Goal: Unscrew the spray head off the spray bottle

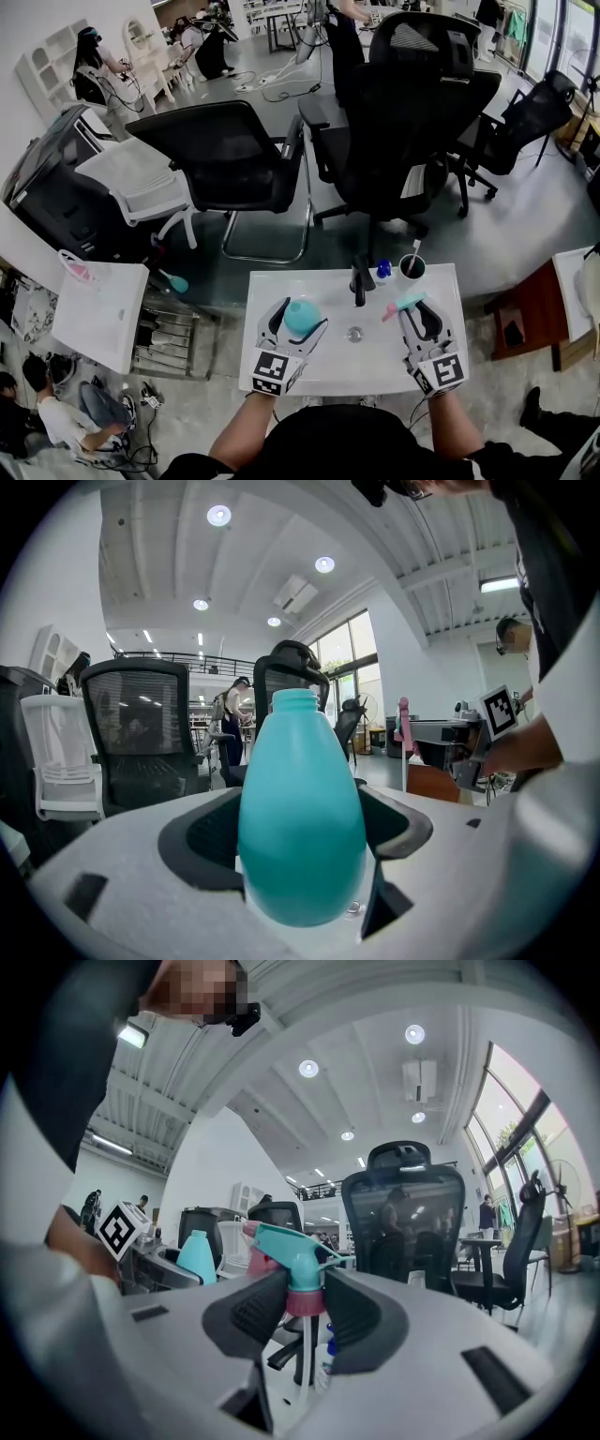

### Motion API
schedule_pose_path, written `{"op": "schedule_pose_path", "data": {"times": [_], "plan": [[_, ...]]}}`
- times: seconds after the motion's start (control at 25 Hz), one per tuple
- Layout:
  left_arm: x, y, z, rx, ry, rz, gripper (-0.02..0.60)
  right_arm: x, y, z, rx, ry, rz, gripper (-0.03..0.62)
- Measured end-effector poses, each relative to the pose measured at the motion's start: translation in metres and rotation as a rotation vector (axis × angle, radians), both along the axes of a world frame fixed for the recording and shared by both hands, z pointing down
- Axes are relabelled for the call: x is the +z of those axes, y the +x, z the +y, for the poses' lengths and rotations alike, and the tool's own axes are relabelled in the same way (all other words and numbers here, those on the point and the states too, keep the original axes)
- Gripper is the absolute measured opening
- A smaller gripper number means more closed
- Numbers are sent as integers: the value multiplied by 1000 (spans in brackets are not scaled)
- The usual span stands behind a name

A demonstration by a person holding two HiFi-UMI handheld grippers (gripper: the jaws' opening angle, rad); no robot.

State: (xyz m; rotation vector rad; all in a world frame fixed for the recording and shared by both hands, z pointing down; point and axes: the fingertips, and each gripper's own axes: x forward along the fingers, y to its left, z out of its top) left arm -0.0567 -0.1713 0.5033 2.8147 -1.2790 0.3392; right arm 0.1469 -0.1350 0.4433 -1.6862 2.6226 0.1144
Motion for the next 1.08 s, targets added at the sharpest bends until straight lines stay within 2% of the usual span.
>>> {"op": "schedule_pose_path", "data": {"times": [1.08], "plan": [[2, 9, 9, 14, -2, -1, 389, 0, 0, 5, 11, 8, 0, 130]]}}
